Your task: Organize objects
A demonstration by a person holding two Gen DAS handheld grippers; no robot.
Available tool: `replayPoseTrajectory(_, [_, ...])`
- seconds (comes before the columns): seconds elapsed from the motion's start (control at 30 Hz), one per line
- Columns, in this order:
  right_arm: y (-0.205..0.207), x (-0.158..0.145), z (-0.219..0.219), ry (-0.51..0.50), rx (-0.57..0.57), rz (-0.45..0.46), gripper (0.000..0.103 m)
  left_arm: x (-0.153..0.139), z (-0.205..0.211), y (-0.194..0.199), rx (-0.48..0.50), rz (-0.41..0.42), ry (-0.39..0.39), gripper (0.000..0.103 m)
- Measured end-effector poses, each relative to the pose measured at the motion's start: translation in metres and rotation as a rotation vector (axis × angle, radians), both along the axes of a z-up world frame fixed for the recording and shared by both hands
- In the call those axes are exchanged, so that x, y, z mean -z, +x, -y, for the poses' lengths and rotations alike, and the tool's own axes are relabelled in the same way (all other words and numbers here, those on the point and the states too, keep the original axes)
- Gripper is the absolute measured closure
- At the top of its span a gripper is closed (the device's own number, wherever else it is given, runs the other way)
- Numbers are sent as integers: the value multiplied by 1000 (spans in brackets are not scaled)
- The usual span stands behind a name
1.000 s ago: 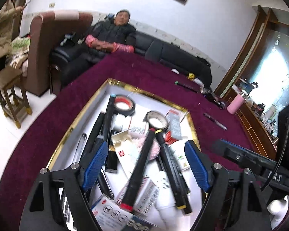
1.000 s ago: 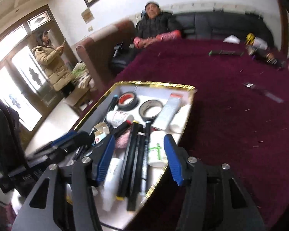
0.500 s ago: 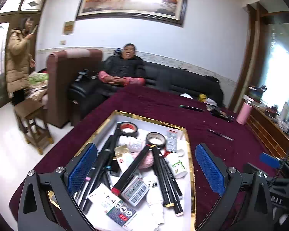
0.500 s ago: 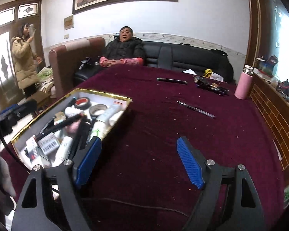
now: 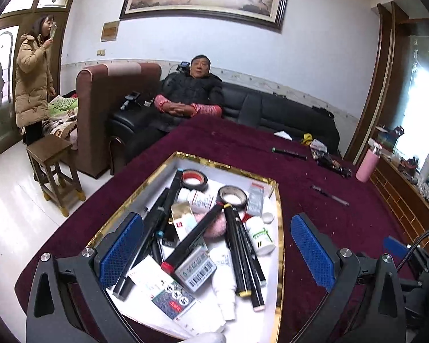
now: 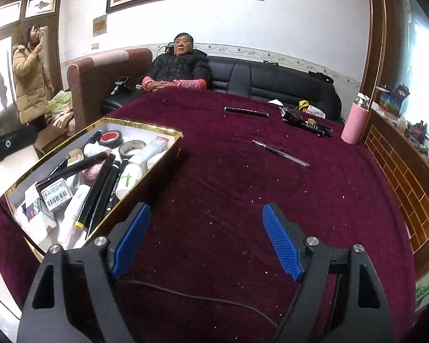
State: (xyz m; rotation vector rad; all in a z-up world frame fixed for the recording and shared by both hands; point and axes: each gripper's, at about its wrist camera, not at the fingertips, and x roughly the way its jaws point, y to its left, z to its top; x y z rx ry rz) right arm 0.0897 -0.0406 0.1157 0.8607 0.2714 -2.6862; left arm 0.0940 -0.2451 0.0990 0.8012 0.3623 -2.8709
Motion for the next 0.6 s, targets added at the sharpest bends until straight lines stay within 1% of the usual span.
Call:
replayPoseTrajectory(0.07, [1,0,2,13,-4,-6,22,6,0,0,-40,29,-8,1])
replayPoseTrajectory(0.17, [2,2,6,24,-16,-3,22,13,2,-4,-42,74,-3,1])
replayPoseTrajectory(0.23, [3,3,8,34,-20,-3,22,18,1,-4,-51,87,-23,1])
replayPoseTrajectory(0.37, [4,4,12,48,-24,-4,22,26,3,-2,-58,112,-35,1])
replayPoseTrajectory(0.6, [7,4,16,80,-29,-19,22,33,7,-2,-74,138,-36,1])
